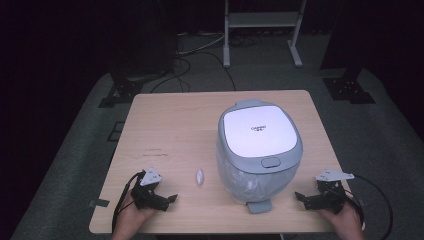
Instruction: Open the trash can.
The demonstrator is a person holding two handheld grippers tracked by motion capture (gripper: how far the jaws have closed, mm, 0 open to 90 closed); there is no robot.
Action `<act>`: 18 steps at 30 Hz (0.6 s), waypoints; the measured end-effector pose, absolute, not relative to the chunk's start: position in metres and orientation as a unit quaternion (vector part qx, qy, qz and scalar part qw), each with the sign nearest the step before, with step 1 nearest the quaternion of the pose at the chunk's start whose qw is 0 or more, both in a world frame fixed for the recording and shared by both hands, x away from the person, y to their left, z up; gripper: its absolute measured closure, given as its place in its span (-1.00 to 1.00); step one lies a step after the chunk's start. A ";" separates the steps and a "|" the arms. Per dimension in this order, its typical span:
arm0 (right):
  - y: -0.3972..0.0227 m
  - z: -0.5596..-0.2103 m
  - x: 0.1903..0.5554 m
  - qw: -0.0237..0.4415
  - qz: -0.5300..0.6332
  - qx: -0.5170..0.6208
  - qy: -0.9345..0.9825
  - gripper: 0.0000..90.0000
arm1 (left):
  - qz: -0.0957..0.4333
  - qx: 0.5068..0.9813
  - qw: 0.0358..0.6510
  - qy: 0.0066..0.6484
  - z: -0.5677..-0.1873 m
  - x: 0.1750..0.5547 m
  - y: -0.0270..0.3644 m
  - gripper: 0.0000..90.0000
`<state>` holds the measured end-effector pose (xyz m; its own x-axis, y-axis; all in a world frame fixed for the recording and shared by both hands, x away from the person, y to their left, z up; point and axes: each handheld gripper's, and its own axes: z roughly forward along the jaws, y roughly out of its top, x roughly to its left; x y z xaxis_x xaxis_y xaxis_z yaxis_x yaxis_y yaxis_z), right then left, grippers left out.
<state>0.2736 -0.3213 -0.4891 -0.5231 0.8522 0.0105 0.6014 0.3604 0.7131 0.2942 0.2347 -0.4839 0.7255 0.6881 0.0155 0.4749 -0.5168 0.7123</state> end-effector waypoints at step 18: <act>-0.329 -0.470 0.264 0.174 0.387 0.450 0.786 0.09 | 0.148 0.858 0.357 0.338 -0.484 0.294 0.234 -1.00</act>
<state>0.2643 -0.3291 -0.4700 -0.5345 0.8418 0.0749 0.5725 0.2955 0.7648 0.2941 0.2344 -0.4839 0.7278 0.6857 0.0132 0.4737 -0.5165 0.7134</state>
